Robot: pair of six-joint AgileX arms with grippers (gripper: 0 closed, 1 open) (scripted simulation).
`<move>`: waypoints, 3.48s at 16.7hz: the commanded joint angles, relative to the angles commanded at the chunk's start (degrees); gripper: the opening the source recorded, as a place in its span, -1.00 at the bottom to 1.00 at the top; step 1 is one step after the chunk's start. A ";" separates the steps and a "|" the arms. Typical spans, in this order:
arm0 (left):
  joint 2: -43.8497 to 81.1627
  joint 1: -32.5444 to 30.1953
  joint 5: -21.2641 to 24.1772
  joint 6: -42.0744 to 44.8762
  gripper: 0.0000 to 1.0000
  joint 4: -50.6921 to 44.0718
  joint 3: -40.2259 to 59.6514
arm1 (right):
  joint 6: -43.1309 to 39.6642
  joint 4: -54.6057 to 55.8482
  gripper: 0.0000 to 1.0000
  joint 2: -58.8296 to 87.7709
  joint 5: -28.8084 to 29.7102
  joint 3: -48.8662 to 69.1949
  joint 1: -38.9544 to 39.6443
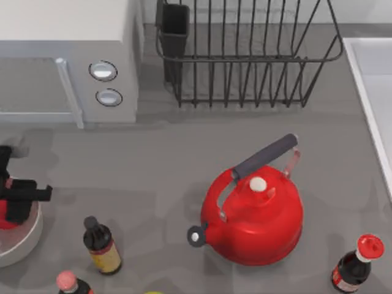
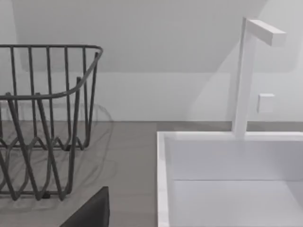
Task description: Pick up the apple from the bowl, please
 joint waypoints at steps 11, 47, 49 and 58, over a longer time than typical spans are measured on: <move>-8.31 0.16 -0.52 1.21 -1.00 -13.36 6.15 | 0.00 0.00 1.00 0.00 0.00 0.00 0.00; 1.65 -32.20 0.01 -32.18 -1.00 -44.31 45.96 | 0.00 0.00 1.00 0.00 0.00 0.00 0.00; 1.46 -31.99 0.03 -32.02 -1.00 -44.45 46.11 | 0.00 0.00 1.00 0.00 0.00 0.00 0.00; 4.27 -31.93 0.03 -31.88 -1.00 -25.14 30.31 | 0.00 0.00 1.00 0.00 0.00 0.00 0.00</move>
